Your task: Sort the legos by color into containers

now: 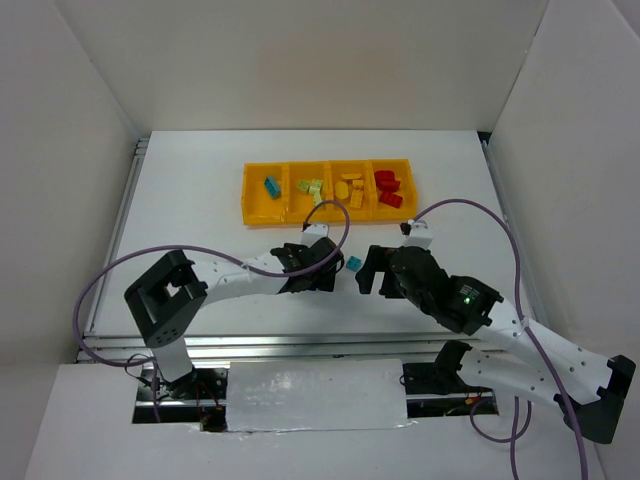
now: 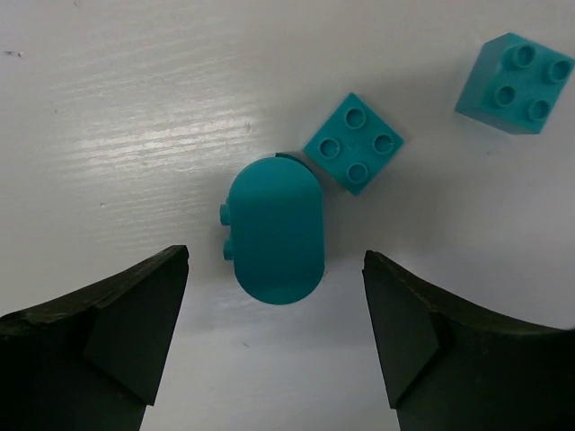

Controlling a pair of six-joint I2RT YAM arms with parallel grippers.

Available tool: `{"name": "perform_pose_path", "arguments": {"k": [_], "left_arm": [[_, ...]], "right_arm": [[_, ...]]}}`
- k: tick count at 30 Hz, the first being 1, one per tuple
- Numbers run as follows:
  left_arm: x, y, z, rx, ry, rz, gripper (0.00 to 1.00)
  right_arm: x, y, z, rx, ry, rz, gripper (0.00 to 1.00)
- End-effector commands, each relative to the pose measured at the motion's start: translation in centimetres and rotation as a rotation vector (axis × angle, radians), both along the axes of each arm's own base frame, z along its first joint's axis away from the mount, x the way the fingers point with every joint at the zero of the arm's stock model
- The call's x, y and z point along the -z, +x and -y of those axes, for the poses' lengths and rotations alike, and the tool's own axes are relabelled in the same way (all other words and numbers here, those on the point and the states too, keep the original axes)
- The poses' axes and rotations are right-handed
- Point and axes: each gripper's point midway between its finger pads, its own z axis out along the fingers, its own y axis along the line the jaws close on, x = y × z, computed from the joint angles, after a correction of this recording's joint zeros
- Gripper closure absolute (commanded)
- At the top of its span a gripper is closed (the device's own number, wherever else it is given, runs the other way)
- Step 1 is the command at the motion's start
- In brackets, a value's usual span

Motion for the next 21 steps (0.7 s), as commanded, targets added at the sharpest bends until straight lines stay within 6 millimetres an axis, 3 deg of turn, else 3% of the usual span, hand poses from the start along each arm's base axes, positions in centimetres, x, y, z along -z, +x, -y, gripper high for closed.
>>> {"name": "perform_pose_path", "arguments": {"k": [1,4,12,16,17,21], "left_arm": [[0.5,0.9,0.6,-0.033,0.010,0.014,0.09],[1.5,0.8,0.6,-0.037,0.021,0.001,0.11],[1.7,1.5,0.0,-0.044,0.042,0.029,0.34],[1.7,1.8,-0.2,-0.038,0.042,0.041,0.61],[1.5,1.8,-0.5,-0.045,0.045,0.047,0.73],[0.6,1.7,-2.2,-0.072,0.047,0.069,0.90]], "right_arm": [[-0.7,0.1,0.0,-0.004,0.016,0.028,0.00],[-0.7,0.1,0.2,-0.004,0.013,0.033,0.00],[-0.9,0.1,0.2,-0.007,0.010,0.039,0.00],[-1.1,0.2,0.1,-0.009,0.012,0.040,0.00],[-1.2,0.1,0.1,-0.010,0.012,0.042,0.00],[-1.4,0.2,0.1,-0.013,0.009,0.045,0.00]]}}
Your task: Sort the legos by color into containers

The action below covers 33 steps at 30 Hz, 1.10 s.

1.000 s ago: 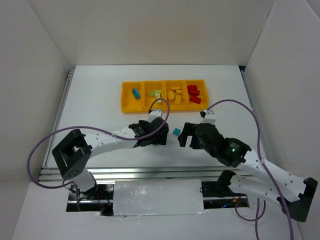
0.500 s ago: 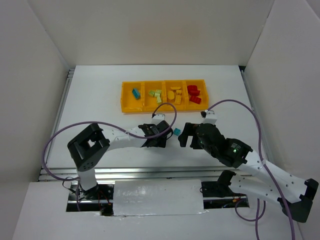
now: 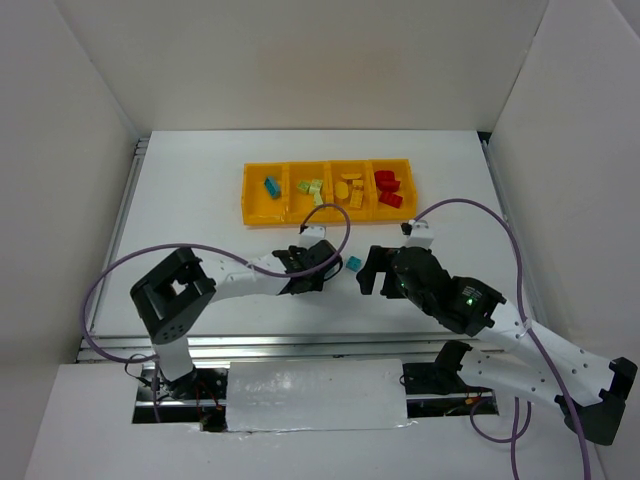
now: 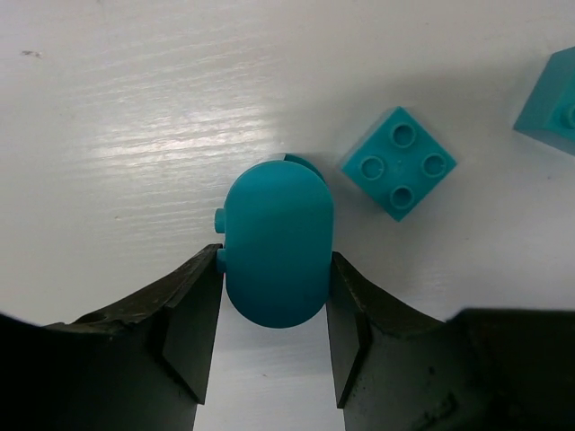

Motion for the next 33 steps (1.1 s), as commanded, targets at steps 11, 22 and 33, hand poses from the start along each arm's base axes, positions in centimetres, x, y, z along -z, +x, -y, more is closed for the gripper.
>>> {"name": "perform_pose_path", "arguments": {"k": [11,22,33], "left_arm": [[-9.8,4.9,-8.5,-0.188,-0.049,0.229,0.98],[-13.3,19.8,-12.5,-0.305,-0.059,0.275,0.90],[-11.1,22.0,-13.7,-0.398,-0.040,0.200,0.01]], "right_arm": [[-0.6,0.5,-0.5,-0.008,0.013,0.023,0.00],[-0.1,0.4,-1.6,-0.044,0.012,-0.001,0.00],[-0.3,0.3,-1.3,-0.055,-0.013,0.005,0.00]]}}
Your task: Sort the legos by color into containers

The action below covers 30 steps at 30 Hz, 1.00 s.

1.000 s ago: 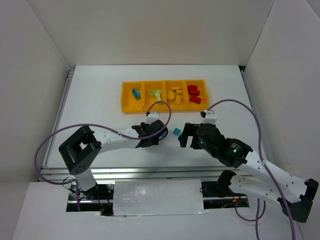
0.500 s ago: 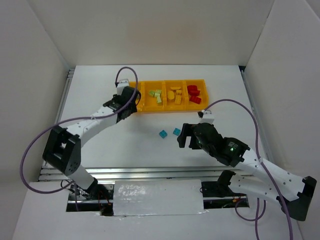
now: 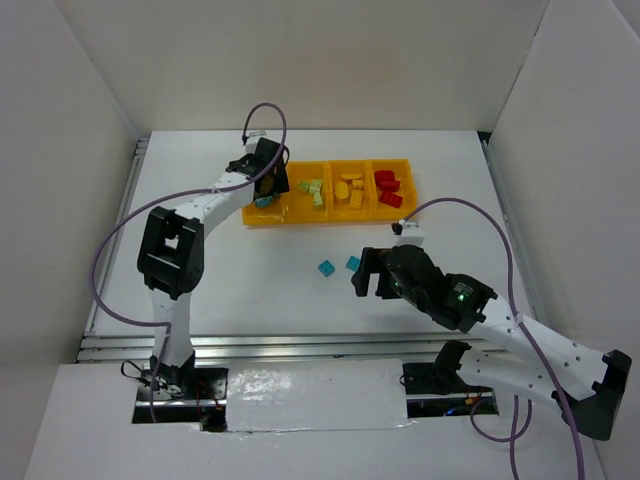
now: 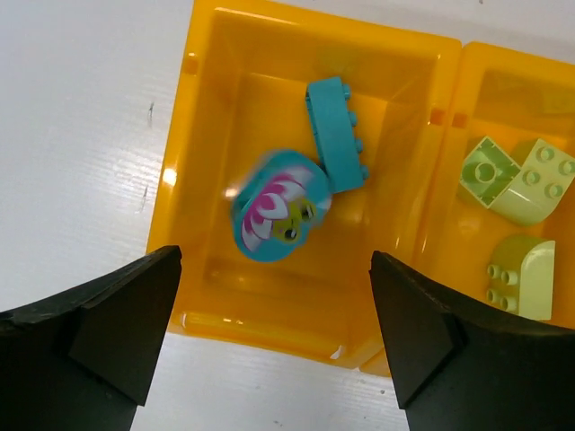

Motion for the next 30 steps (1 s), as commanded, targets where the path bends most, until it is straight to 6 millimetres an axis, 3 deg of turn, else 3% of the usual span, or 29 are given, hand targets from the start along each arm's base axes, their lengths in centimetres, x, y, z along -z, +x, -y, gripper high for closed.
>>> {"name": "perform_pose_path", "arguments": {"k": [1,2,4,5,7,8,9,11,12,18,20,21,22,23,24,25,26,30], "left_arm": [[-3.3,-0.7,-0.5,-0.026,-0.030,0.059,0.01],[-4.9,-1.3,-0.5,-0.032,-0.056,0.083,0.00],[-4.9,-3.1,0.6,-0.011,-0.090,0.077,0.01],[-6.6,-4.1,0.8,-0.014,-0.113,0.110,0.00],[-6.2,-6.7,2.4,-0.002,-0.130,0.096,0.00],[-7.3,-7.8,3.1,0.003,-0.153,0.118,0.00],[-6.3,-9.6,4.8,0.030,-0.167,0.098,0.01],[-6.6,-11.5,6.2,0.031,-0.211,0.105,0.01],[-5.3,-13.1,7.7,0.037,-0.247,0.075,0.00],[-2.4,-18.2,13.6,-0.003,-0.411,0.007,0.02],[-0.4,-18.8,14.5,-0.046,-0.397,-0.044,0.03],[-1.1,-18.7,15.8,-0.048,-0.409,-0.046,0.03],[-0.5,-18.7,16.2,-0.057,-0.392,-0.065,0.04],[1.5,-18.7,16.7,-0.074,-0.353,-0.105,0.04],[1.0,-18.6,17.4,-0.082,-0.344,-0.125,0.05],[3.0,-18.7,17.5,-0.098,-0.305,-0.166,0.06],[2.9,-18.5,18.2,-0.111,-0.323,-0.178,0.08],[5.1,-18.9,18.2,-0.152,-0.316,-0.207,0.13]], "right_arm": [[-1.2,0.5,-0.1,-0.001,0.006,0.037,0.00],[-1.1,0.4,-0.1,0.002,0.004,0.038,0.00],[-1.0,0.6,0.1,0.012,0.000,0.040,0.00],[-0.8,0.6,0.2,0.019,-0.009,0.039,0.00],[-0.8,0.8,0.5,0.040,-0.006,0.038,0.00],[-0.8,0.8,0.6,0.050,-0.009,0.039,0.00],[-0.9,0.9,0.8,0.059,-0.009,0.042,0.00],[-1.2,1.2,1.7,0.115,-0.012,0.051,0.00],[-1.5,1.2,2.0,0.132,-0.005,0.056,0.00],[-3.1,1.1,4.1,0.231,0.029,0.094,0.00],[-3.3,1.0,4.3,0.231,0.046,0.101,0.00],[-3.3,0.8,4.2,0.225,0.054,0.099,0.00],[-3.3,0.8,4.3,0.224,0.057,0.096,0.00],[-3.2,0.6,4.3,0.220,0.061,0.094,0.00],[-3.0,0.4,4.2,0.212,0.064,0.090,0.00],[-2.8,0.4,4.2,0.211,0.064,0.088,0.00],[-2.9,0.3,4.2,0.207,0.071,0.089,0.00],[-2.9,0.1,4.1,0.184,0.077,0.091,0.00]]}}
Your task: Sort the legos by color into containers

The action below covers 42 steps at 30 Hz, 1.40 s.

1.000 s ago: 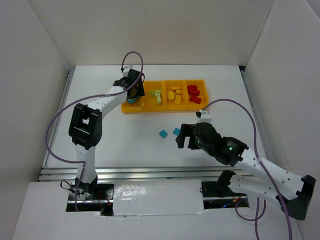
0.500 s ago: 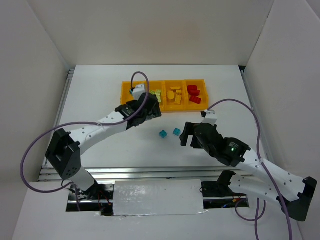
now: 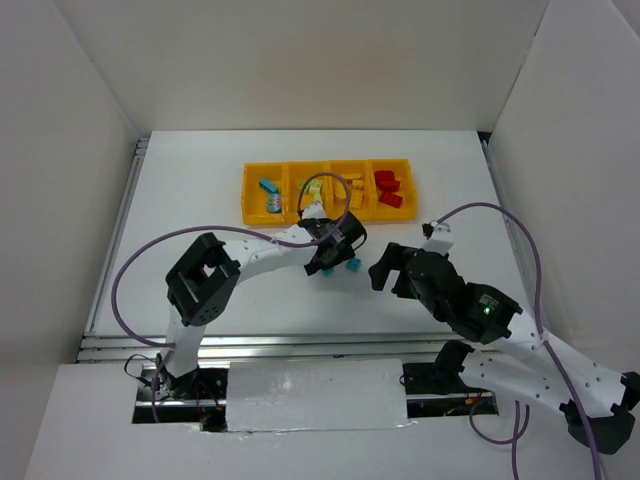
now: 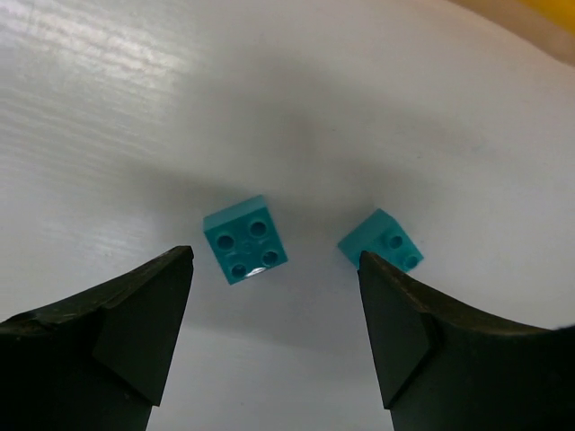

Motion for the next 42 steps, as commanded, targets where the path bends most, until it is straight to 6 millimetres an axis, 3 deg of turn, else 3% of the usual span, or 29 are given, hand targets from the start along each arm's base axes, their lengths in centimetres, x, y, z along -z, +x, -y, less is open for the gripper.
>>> {"name": "perform_pose_path", "arguments": {"k": [1,6,10,17,19,20,23,25,26,28,29,33,36,37,38,39,40,42], "left_arm": [[0.5,-0.5,-0.9,-0.089,0.005,-0.036,0.14],[1.7,-0.5,-0.9,-0.095,0.043,-0.061,0.15],[2.8,-0.7,-0.7,-0.086,0.046,-0.087,0.29],[4.4,-0.9,-1.4,-0.097,0.065,-0.119,0.30],[5.0,-1.0,-1.8,-0.094,0.067,-0.136,0.43],[5.1,-1.0,-1.9,-0.093,0.063,-0.138,0.63],[5.0,-1.2,-3.6,-0.122,0.076,-0.146,0.86],[3.4,-0.8,-5.5,-0.142,0.092,-0.094,0.97],[1.1,-0.3,-6.0,-0.138,0.074,-0.041,0.99],[-0.9,1.2,-8.4,-0.100,0.139,0.057,1.00],[-3.6,2.3,-8.8,-0.036,0.148,0.134,1.00],[-7.9,5.4,-13.9,-0.028,0.255,0.257,1.00],[-10.0,9.1,-17.7,-0.051,0.297,0.305,1.00],[-9.7,9.9,-18.3,-0.056,0.313,0.294,1.00],[-10.7,11.0,-18.6,-0.053,0.315,0.308,0.99],[-10.6,11.9,-20.2,-0.085,0.328,0.291,0.98],[-9.6,12.8,-20.7,-0.085,0.348,0.264,0.95],[-10.2,15.0,-21.4,-0.087,0.318,0.273,0.90]], "right_arm": [[-0.6,-0.1,0.3,0.001,0.013,0.014,0.00],[-0.6,-0.2,0.5,-0.008,0.008,0.022,0.00],[-0.7,-0.3,0.4,-0.015,0.012,0.025,0.00],[-0.8,-0.2,-0.1,-0.029,0.020,0.028,0.00],[-0.8,-0.2,-0.1,-0.029,0.020,0.026,0.00],[-0.8,-0.2,0.0,-0.029,0.018,0.028,0.00],[-0.9,-0.2,0.0,-0.030,0.022,0.031,0.00],[-0.8,-0.3,0.1,-0.029,0.017,0.030,0.00],[-0.7,-0.3,0.1,-0.029,0.015,0.030,0.00],[-0.6,-0.3,0.1,-0.033,0.013,0.029,0.00],[-0.6,-0.3,0.0,-0.035,0.014,0.029,0.00],[-0.3,-0.2,-0.2,-0.040,0.009,0.024,0.00],[-0.2,0.0,-0.5,-0.049,0.006,0.021,0.00],[-0.2,-0.1,-0.7,-0.055,0.005,0.018,0.00],[-0.2,0.0,-0.8,-0.056,0.003,0.014,0.00],[-0.2,0.0,-0.8,-0.056,0.001,0.012,0.00],[-0.1,-0.1,-0.8,-0.059,0.000,0.010,0.00],[-0.1,0.0,-0.9,-0.063,-0.001,0.010,0.00]]}}
